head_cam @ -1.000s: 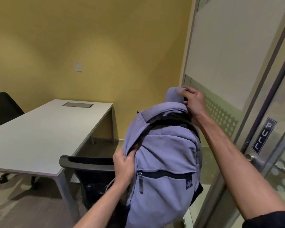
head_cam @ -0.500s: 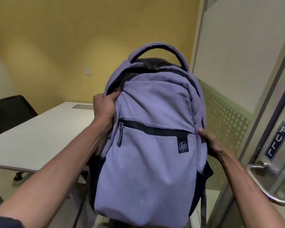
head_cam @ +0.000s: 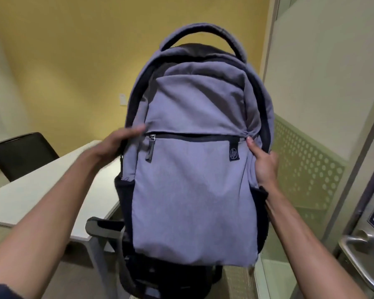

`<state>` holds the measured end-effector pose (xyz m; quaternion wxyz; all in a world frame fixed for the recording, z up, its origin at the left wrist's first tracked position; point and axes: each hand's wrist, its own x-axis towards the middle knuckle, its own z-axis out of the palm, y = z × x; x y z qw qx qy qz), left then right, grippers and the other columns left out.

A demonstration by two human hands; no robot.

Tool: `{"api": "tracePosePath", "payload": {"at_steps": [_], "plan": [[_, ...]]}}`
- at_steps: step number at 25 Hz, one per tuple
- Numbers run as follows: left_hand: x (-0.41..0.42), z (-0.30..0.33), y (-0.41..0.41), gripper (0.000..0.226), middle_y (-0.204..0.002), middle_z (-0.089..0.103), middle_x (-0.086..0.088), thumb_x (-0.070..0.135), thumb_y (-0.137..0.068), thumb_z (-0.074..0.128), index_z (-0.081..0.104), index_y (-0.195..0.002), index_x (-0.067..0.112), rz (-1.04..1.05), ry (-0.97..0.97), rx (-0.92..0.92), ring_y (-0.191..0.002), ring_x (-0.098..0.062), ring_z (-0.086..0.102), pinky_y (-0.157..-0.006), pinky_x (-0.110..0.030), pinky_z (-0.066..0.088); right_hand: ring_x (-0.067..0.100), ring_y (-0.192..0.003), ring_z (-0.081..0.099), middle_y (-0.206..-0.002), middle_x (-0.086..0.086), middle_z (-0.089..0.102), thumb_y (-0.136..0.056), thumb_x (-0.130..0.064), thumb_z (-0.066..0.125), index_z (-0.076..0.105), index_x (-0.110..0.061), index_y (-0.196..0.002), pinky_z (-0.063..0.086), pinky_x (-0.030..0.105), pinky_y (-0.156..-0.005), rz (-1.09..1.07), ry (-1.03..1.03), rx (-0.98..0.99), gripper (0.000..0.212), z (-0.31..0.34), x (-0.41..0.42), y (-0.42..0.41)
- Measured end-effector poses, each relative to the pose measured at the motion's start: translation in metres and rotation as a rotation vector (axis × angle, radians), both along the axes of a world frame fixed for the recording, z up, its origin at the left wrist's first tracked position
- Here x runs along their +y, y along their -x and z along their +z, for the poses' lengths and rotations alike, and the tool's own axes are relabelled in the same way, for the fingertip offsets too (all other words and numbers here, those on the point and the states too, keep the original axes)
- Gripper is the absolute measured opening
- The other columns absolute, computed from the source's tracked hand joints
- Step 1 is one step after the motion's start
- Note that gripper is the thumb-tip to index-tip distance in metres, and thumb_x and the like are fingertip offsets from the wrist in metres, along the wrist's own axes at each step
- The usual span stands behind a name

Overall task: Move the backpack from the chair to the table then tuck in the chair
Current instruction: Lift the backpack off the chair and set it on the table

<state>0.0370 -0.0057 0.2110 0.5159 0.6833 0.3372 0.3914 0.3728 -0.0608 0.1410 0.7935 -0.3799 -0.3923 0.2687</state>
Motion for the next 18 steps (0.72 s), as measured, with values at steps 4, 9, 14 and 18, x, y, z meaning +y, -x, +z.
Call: {"api": "tracePosePath", "payload": {"at_steps": [4, 9, 14, 18], "plan": [[0.002, -0.072, -0.033, 0.05, -0.105, 0.077, -0.004, 0.034, -0.056, 0.089, 0.075, -0.101, 0.017, 0.244, -0.089, -0.074, -0.095, -0.022, 0.073, -0.081, -0.035, 0.057, 0.015, -0.084, 0.069, -0.078, -0.007, 0.075, -0.079, -0.023, 0.078, 0.078, -0.022, -0.069, 0.054, 0.033, -0.08, -0.012, 0.043, -0.029, 0.01, 0.001, 0.022, -0.017], [0.034, -0.071, -0.061, 0.049, -0.097, 0.079, 0.002, 0.041, -0.056, 0.091, 0.077, -0.097, 0.018, 0.406, -0.153, -0.146, -0.091, -0.018, 0.074, -0.078, -0.031, 0.057, 0.007, -0.073, 0.068, -0.073, -0.012, 0.073, -0.082, -0.023, 0.076, 0.075, -0.014, -0.071, 0.053, 0.025, -0.069, -0.037, 0.053, -0.085, 0.015, -0.001, 0.053, -0.037], [0.076, -0.086, -0.069, 0.038, -0.077, 0.077, 0.016, 0.055, -0.06, 0.079, 0.075, -0.081, 0.024, 0.545, -0.194, -0.156, -0.077, -0.003, 0.072, -0.058, -0.013, 0.052, -0.002, -0.059, 0.063, -0.058, -0.015, 0.067, -0.085, -0.023, 0.074, 0.071, 0.001, -0.08, 0.05, 0.014, -0.056, -0.042, 0.055, -0.164, 0.025, -0.013, 0.105, -0.039], [0.131, -0.1, -0.067, 0.036, -0.061, 0.073, 0.015, 0.057, -0.07, 0.071, 0.071, -0.069, 0.021, 0.568, -0.175, -0.153, -0.057, 0.0, 0.066, -0.049, -0.013, 0.048, 0.003, -0.058, 0.062, -0.058, -0.01, 0.067, -0.086, -0.027, 0.073, 0.068, -0.002, -0.072, 0.048, 0.017, -0.054, -0.035, 0.082, -0.228, 0.029, -0.026, 0.159, -0.039]]}}
